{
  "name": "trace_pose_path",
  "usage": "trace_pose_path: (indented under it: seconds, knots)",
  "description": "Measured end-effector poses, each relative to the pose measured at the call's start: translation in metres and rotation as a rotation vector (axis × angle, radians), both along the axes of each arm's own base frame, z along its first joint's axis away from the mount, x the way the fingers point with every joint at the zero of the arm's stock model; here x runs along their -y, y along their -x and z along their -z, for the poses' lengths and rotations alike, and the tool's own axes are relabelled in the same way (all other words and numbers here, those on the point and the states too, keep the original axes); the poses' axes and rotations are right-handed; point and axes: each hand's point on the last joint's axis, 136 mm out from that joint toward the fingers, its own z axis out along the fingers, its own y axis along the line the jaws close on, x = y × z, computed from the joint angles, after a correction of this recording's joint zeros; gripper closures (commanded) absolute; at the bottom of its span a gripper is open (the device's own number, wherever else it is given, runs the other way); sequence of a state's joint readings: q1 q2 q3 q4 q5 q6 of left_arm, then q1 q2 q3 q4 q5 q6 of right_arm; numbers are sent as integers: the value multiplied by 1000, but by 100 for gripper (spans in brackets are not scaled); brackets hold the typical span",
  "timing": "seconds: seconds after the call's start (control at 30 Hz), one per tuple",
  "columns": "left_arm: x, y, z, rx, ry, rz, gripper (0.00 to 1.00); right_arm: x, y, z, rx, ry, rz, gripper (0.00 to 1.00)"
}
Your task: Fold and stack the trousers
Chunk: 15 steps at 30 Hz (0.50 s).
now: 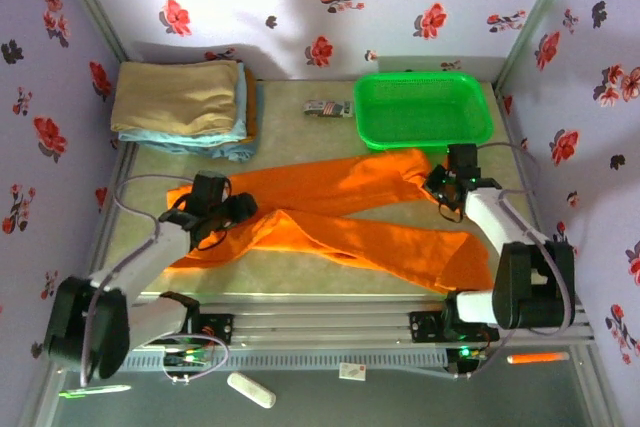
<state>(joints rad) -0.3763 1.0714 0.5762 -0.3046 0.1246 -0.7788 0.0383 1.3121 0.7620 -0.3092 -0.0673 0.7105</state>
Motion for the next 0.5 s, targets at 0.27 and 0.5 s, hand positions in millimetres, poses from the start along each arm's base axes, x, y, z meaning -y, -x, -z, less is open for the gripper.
trace_pose_path:
  seconds: [0.27,0.5]
  knots:
    - [-108,-43,-46,2,-70,-381,0,-5,1,-4,9,-31,-18,41]
    - [-156,-91,27,-248,-95,-509,22,-11,6,-8,25,-57,-41,32]
